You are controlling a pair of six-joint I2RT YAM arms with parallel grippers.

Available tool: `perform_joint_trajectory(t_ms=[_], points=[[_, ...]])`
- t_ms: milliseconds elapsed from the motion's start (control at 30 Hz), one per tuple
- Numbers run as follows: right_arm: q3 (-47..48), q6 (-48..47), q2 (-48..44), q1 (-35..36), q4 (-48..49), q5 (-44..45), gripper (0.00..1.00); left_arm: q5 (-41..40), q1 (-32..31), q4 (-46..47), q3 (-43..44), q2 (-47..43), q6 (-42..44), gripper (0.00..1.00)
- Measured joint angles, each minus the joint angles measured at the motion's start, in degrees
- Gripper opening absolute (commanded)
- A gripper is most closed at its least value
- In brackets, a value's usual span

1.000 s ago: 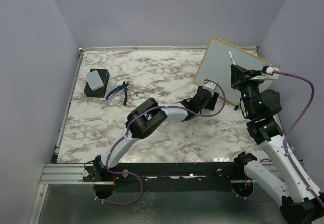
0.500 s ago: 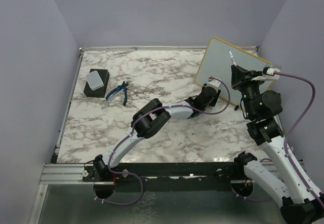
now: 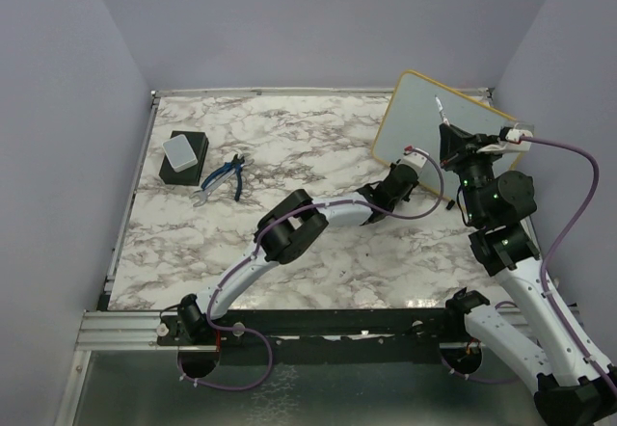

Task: Write a sentence on the whiteboard
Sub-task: Move the whiteboard to the center of the board.

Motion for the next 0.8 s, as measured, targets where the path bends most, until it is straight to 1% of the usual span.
perform_joint_trajectory(t_ms=[167,300,500,800], points=[[0.0,0.0,0.1,0.0,0.0,0.1,0.01,-0.2,-0.2,0.1,0.2,0.2,1.2,0.13],[0.0,0.0,0.1,0.0,0.0,0.2,0.01,-0.6,-0.3,0.7,-0.2,0.2,1.4,0.0],[0.0,0.0,0.2,0.0,0.0,0.2,0.01,-2.5,-0.9,6.0,-4.4,-0.7,0.6,0.0],[0.0,0.0,0.4,0.0,-0.2,0.2,0.0,-10.5,-2.6,9.4,-15.2,-6.4,-3.5,0.0]])
